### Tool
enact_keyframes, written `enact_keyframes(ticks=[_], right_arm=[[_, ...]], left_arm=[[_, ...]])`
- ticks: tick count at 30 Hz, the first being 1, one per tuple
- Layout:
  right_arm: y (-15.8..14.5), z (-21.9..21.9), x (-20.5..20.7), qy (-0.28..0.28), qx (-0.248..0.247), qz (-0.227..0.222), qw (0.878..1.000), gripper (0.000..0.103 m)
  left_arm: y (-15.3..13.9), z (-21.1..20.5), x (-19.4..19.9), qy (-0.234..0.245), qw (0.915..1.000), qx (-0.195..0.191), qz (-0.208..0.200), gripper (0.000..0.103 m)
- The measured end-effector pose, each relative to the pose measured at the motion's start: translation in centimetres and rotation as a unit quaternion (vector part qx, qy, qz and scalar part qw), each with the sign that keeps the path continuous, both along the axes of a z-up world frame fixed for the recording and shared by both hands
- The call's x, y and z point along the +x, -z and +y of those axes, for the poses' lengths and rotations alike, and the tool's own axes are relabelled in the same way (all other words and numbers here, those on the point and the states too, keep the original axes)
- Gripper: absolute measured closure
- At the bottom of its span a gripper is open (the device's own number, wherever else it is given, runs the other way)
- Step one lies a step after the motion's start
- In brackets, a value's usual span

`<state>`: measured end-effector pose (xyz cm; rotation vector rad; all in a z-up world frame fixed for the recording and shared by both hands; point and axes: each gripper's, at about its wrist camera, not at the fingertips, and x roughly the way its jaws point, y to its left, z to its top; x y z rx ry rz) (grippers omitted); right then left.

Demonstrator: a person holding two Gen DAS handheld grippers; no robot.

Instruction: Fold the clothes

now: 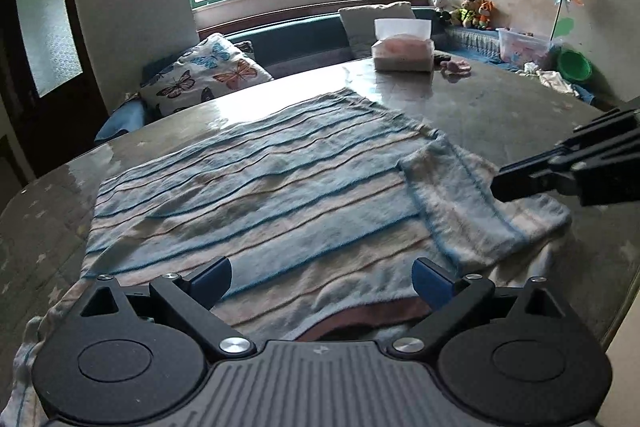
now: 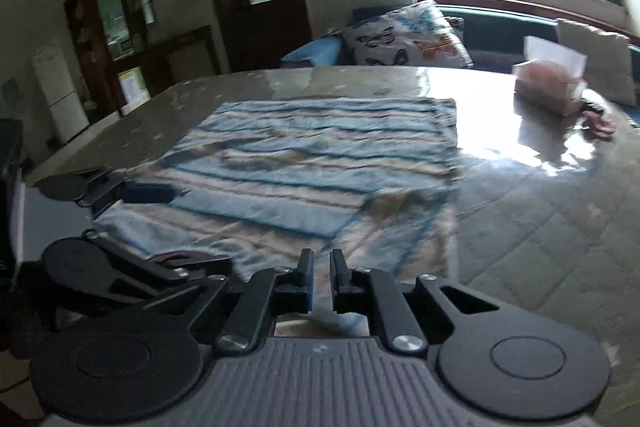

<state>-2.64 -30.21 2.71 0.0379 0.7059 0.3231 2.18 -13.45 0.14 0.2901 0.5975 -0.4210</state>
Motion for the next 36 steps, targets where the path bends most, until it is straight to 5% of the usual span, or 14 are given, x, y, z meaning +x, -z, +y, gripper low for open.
enact_keyframes(ticks=[19,25,28,36], right_arm=[[3.4,-2.5,10.1,0.044,-0.045,0.025,0.998,0.094],[2.8,-1.9,9.2,0.034,-0.055,0.011,0.998,0.093],[2.2,-1.1,7.9,0.016,-0.06,0.009,0.998,0.083],[1.9,1.4,3.2,-0.026,-0.073,0.01,0.997,0.073]], left_arm=[[1.8,-4.7,1.9,0.035,0.9988,0.029,0.017,0.004],[1.2,-3.5,1.7,0.021,0.9995,0.014,0.016,0.004],[0.5,-1.9,1.4,0.003,0.9999,0.005,0.01,0.004],[-1.0,5.9,0.4,-0.094,0.9955,0.008,-0.013,0.004]])
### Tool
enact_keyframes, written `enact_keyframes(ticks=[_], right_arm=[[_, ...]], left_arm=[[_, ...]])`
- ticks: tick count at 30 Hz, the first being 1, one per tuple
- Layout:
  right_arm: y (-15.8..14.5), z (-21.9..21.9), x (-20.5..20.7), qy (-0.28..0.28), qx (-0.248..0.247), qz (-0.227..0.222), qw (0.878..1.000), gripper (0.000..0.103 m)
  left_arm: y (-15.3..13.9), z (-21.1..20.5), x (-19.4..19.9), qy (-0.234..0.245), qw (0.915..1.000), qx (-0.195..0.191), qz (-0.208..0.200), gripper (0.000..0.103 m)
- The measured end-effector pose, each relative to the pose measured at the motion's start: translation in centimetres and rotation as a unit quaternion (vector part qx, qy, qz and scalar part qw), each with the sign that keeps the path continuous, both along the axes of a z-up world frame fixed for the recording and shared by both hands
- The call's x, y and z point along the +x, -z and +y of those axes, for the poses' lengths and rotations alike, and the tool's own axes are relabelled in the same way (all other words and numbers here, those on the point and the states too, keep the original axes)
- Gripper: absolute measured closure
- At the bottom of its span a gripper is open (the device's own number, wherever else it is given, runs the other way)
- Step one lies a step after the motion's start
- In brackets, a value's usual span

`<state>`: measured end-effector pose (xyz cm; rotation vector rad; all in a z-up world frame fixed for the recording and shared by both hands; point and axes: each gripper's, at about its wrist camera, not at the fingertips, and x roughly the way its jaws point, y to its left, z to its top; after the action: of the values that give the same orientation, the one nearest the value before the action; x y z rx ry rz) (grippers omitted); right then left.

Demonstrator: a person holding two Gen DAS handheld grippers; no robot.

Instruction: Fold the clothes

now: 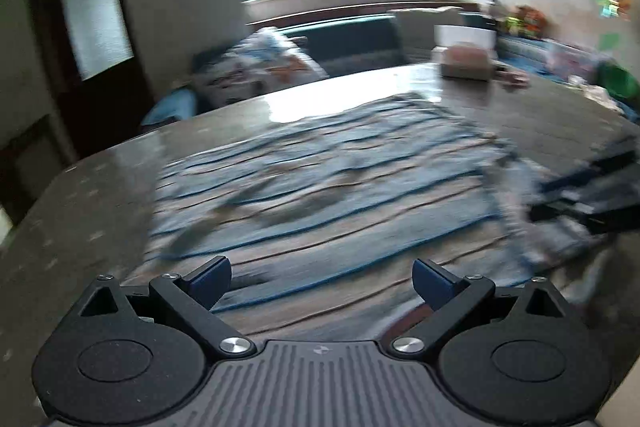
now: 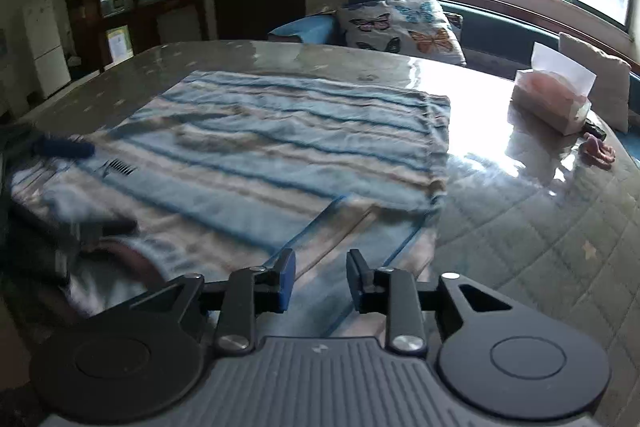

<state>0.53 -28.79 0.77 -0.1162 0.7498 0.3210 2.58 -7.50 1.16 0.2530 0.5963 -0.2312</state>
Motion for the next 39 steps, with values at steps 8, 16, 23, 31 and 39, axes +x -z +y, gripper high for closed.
enact_keyframes(ticks=[8,16,23,31,39], right_arm=[[0.8,2.3,-4.3,-0.037,-0.038,0.005,0.999,0.066],[-1.1,4.1,-4.3,-0.064,-0.04,-0.009,0.997,0.065],[-2.0,9.2,-2.6,-0.138,-0.038,-0.007,0.99,0.064],[-2.6,17.7,-1.1,-0.238,-0.05,-0.015,0.97,0.063],[-1.0,24.4,-0.5,-0.292,-0.07,-0.008,0.954,0.059]], left_arm=[[0.4,8.6,-1.9,-0.119,0.9928,0.008,-0.003,0.004],[0.7,16.5,-4.7,-0.23,0.9732,-0.013,0.004,0.006],[1.0,19.8,-5.3,-0.242,0.9686,-0.053,0.021,0.02],[1.6,21.0,-4.5,-0.209,0.9722,-0.095,0.046,0.042],[2.0,21.6,-4.1,-0.189,0.9737,-0.116,0.052,0.09]])
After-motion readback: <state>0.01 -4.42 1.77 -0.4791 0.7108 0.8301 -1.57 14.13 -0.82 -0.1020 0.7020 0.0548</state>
